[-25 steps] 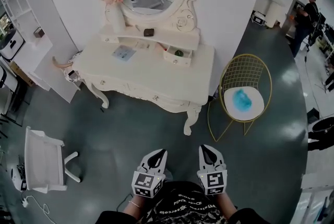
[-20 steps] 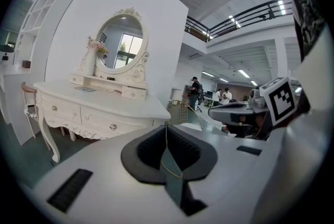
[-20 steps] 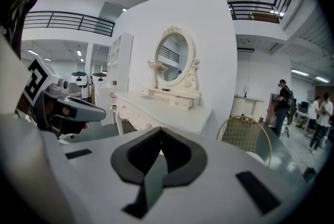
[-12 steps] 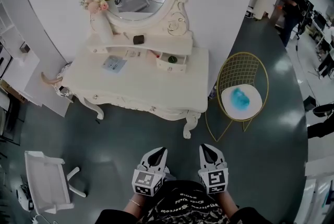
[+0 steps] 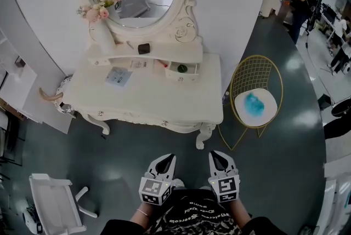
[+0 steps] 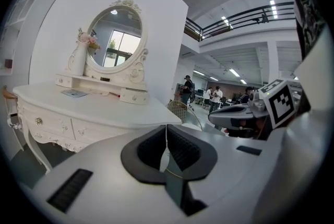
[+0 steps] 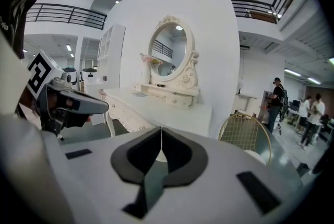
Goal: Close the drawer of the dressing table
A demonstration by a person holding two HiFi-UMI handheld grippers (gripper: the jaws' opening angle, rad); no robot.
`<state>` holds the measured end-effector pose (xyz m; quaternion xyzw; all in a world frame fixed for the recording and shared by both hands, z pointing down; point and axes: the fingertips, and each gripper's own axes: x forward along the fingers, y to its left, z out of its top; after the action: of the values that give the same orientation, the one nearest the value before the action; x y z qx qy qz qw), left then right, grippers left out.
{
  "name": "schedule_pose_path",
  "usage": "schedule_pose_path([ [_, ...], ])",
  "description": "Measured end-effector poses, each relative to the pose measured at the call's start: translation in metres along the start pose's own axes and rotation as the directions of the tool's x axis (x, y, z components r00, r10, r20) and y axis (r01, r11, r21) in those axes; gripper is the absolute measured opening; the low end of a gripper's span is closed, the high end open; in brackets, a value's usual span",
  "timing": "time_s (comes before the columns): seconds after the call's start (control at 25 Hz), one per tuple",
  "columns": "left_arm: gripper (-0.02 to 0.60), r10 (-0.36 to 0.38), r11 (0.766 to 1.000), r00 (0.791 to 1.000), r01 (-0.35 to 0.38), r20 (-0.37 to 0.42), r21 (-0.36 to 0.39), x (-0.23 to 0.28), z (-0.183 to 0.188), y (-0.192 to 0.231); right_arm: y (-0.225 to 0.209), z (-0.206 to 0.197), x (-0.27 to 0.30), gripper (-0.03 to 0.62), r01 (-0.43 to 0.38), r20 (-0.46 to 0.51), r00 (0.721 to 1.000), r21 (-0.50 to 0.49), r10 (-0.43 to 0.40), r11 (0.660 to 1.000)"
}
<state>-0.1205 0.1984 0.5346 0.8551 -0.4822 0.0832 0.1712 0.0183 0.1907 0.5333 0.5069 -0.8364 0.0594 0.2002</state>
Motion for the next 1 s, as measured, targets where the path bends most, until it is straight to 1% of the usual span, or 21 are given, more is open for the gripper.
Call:
schedule_pose_path([
  [0.2, 0.021, -0.023, 1.000, 1.000, 0.023, -0.003, 0.009, 0.004, 0.003, 0.010, 0.001, 0.006, 0.010, 0.012, 0.022, -0.006, 1.000, 0.005, -0.022, 1.000],
  [0.36, 0.021, -0.028, 1.000, 1.000, 0.028, -0.006, 0.004, 0.004, 0.005, 0.014, 0.003, 0.009, 0.014, 0.014, 0.024, -0.017, 1.000, 0.002, -0.024, 1.000],
  [0.72, 0.021, 0.009, 1.000, 1.000, -0.009, -0.021, -0.005, -0.002, 0.001, 0.022, 0.011, 0.008, 0.023, 0.014, -0.006, -0.033, 0.999, 0.023, 0.007, 1.000],
  [1.0, 0.021, 0.051, 0.999, 0.998, -0.051, -0.022, -0.013, 0.008, 0.004, 0.036, 0.002, 0.015, 0.045, 0.014, -0.023, -0.017, 1.000, 0.035, 0.024, 0.999],
])
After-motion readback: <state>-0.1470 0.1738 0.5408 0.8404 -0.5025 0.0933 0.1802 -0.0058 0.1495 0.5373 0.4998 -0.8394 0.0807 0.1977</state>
